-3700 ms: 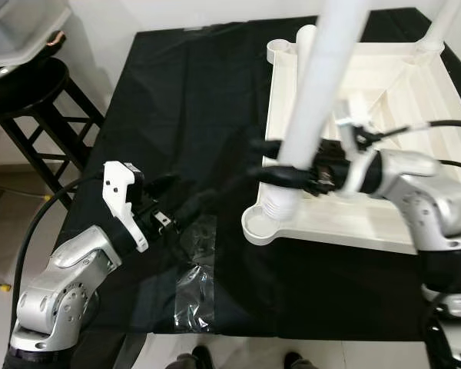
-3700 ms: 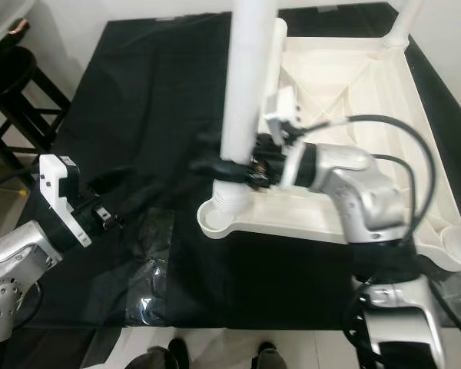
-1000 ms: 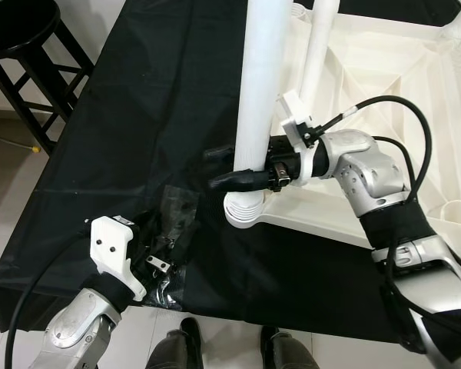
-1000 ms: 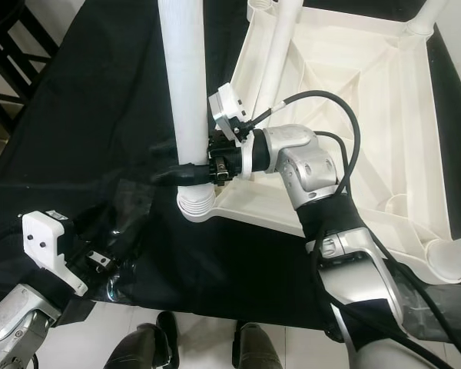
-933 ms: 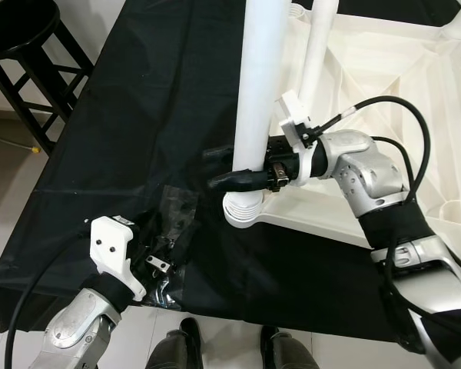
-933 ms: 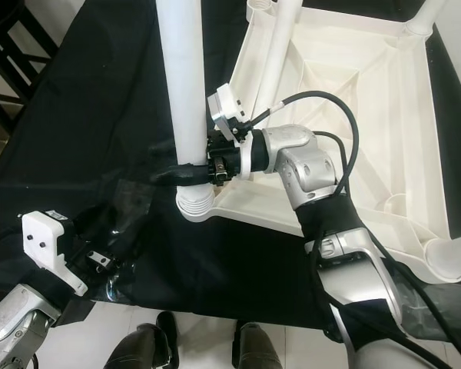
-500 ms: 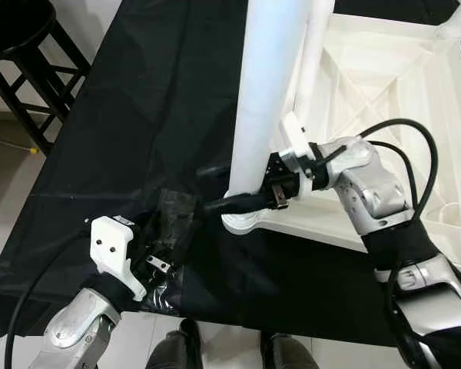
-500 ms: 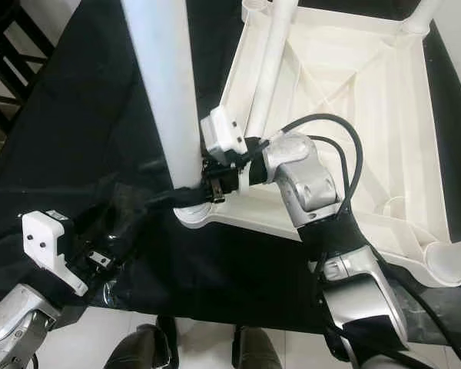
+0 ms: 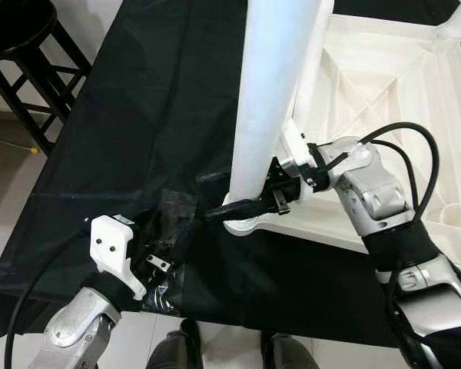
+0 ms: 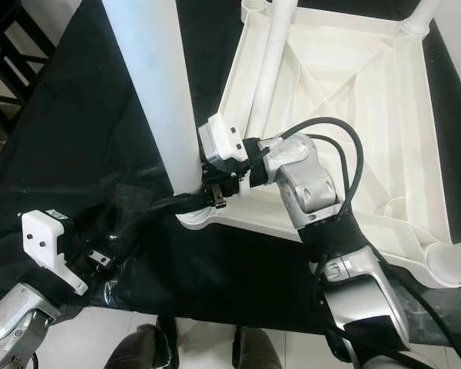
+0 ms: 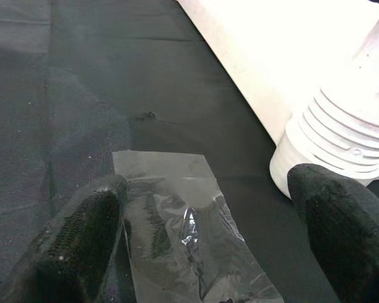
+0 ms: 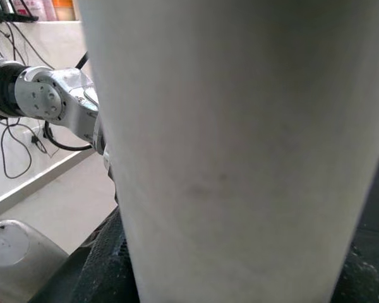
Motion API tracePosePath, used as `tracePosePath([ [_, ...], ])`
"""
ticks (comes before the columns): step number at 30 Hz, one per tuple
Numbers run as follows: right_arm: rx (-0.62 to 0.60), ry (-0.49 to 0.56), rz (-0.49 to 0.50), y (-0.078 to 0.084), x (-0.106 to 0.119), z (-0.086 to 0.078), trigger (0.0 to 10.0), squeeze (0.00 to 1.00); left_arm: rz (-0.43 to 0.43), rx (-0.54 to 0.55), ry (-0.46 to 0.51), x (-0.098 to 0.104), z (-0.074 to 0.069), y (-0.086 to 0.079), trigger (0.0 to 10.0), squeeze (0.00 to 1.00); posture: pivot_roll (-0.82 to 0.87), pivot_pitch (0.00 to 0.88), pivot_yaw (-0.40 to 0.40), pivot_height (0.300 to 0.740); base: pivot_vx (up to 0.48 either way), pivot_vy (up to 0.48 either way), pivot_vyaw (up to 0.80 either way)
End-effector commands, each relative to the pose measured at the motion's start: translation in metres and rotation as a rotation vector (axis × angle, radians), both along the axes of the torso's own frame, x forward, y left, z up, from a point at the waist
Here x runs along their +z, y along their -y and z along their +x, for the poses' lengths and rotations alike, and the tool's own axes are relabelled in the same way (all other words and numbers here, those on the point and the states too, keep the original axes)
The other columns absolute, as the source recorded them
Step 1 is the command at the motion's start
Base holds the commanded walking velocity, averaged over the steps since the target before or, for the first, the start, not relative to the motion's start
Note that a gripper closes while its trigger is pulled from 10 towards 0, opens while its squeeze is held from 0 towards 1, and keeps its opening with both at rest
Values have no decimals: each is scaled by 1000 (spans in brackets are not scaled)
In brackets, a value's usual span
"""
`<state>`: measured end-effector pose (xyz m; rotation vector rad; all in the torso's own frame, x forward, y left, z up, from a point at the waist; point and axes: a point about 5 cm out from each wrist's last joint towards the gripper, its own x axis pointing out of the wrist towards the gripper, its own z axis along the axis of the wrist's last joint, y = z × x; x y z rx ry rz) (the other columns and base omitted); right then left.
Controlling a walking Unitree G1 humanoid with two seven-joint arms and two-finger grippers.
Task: Building children table
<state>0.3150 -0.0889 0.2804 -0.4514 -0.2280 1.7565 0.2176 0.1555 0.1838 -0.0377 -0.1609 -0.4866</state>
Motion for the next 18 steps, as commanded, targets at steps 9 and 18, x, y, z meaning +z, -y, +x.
tracePosePath([
  [9,59,-261,-221,24,-47,-9,10000,0,22,6,-16,-4,-3,-5,10000,0,31,413,23,740,0,0,0],
  [18,-22,-268,-153,25,-52,-2,10000,0,21,5,-17,-4,-2,-5,10000,0,24,413,21,740,0,0,0],
])
